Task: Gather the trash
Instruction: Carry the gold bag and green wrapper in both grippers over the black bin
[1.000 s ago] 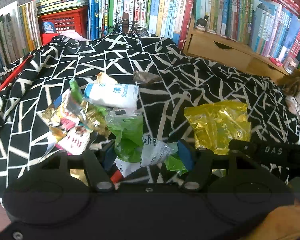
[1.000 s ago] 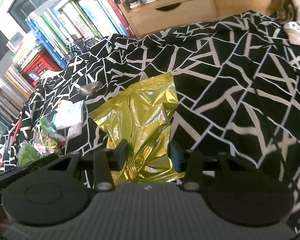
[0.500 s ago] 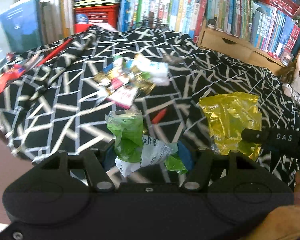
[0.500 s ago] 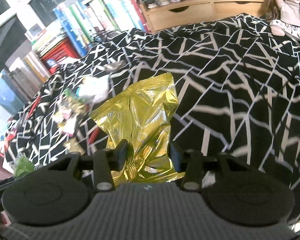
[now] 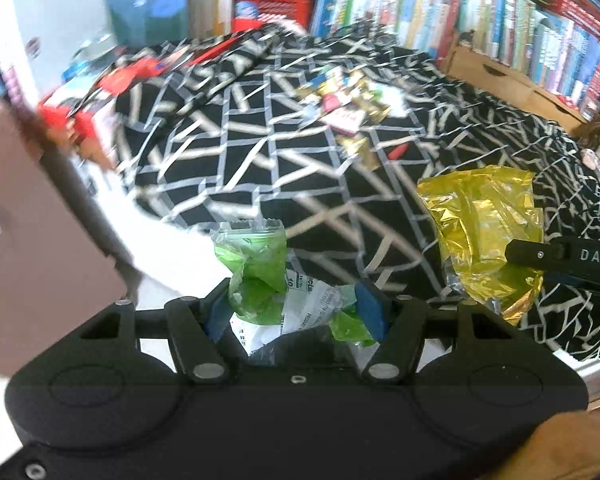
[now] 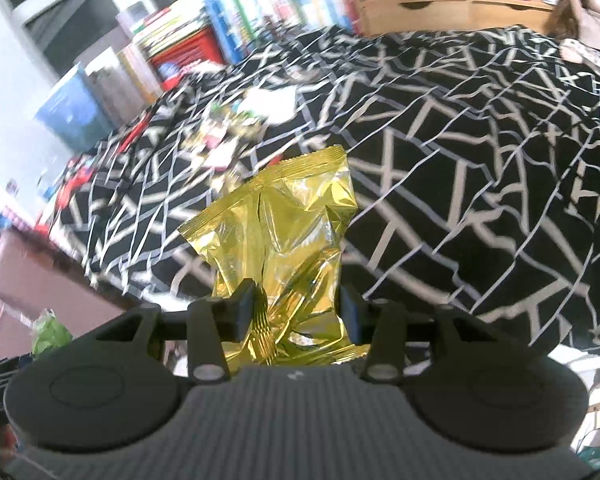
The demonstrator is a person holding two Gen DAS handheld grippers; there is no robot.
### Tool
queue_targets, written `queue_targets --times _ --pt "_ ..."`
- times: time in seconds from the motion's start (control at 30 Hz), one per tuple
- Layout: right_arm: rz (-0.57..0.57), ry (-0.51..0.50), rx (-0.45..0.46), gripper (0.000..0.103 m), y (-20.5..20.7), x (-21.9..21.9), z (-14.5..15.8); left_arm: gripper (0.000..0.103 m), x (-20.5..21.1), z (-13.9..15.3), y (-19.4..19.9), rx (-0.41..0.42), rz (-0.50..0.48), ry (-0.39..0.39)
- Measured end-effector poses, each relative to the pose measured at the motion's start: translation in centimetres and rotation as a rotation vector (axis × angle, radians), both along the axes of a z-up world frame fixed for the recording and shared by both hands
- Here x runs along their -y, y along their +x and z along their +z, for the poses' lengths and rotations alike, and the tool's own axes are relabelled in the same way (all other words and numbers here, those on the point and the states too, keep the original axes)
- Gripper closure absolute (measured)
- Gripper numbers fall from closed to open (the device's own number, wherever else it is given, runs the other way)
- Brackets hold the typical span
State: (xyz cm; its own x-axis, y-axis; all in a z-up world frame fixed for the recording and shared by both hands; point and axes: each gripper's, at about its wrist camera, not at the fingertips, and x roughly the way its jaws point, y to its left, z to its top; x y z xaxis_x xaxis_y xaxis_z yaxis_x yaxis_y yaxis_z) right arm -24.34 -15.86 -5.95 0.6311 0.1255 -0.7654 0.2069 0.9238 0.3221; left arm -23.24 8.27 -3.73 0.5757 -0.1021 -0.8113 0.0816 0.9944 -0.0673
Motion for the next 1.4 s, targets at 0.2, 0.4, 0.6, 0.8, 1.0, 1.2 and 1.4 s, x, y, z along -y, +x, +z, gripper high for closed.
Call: queue_targets --times 0.2,0.4,0.6,0.8,1.0,1.2,1.4 --pt "0.109 -0.016 -0.029 0.053 -0.9 -2.9 -0.9 0.041 -2.3 -1.5 -2.7 -0.049 0.084 -0.015" --pt "0.26 -0.061 -0.066 0.053 -1.1 -6.0 -3.0 0.041 -3.3 -3.6 -4.3 -0.096 0.151 -0.014" --pt "0.427 -0.19 -0.1 0.053 -0.6 -8.5 -5.5 0.041 -3.4 -6.1 -4.2 -0.159 0.194 -0.006" --pt "0.537 -0.241 -0.123 0.053 0.3 -10.0 -7.4 0.041 -2.9 -8.4 -3.5 -0.193 0.176 0.041" --pt "0.626 -0.276 -0.128 0.052 0.9 -11.5 -8.9 0.041 -3.3 -10.0 -3.0 -0.209 0.157 0.024" --pt "0.697 -0.323 -0.135 0.051 2.0 -12.8 -14.2 0.04 -4.6 -16.5 -2.0 -0.193 0.112 -0.024" --pt "0.735 -0.348 -0.143 0.051 3.2 -14.1 -20.7 0.04 -5.9 -24.5 -1.1 -0.214 0.104 -0.036"
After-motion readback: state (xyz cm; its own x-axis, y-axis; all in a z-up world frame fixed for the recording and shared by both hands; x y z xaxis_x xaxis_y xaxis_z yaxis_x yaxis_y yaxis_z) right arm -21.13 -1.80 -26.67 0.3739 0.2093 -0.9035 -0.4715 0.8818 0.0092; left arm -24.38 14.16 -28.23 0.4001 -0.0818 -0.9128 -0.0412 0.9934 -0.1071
